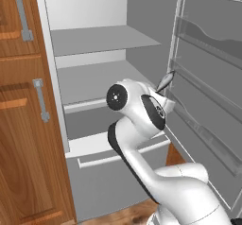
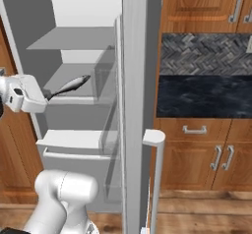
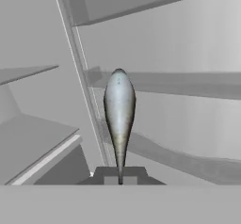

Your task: Take the cheese, fish, and sweet potato from the fridge and place them on the plate on the dining counter to create an appetizer plate.

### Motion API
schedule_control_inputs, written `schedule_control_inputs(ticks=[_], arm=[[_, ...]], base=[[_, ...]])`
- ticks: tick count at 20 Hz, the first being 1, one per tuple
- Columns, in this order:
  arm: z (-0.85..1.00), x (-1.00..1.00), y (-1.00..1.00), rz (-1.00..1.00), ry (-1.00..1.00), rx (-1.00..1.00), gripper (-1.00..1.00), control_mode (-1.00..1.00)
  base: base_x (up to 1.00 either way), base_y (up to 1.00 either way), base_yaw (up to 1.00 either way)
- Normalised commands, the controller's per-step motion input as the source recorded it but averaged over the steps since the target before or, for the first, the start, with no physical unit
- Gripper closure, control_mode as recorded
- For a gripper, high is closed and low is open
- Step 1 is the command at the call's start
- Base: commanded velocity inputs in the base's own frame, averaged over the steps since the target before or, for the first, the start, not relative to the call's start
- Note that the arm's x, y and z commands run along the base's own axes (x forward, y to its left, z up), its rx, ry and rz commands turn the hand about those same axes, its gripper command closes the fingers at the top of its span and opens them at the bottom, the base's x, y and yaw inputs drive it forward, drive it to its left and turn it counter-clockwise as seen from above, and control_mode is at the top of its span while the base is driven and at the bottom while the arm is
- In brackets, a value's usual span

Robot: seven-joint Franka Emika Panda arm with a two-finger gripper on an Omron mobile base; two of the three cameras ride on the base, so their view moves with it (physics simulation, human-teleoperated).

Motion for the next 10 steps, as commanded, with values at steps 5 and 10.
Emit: schedule_control_inputs(ticks=[5, 10], arm=[[0.00, 0.00, 0.00, 0.00, 0.00, 0.00, 1.00, 1.00], [0.00, 0.00, 0.00, 0.00, 0.00, 0.00, 1.00, 1.00]], base=[[-0.77, 0.00, 0.00], [-0.99, 0.00, 0.00]])
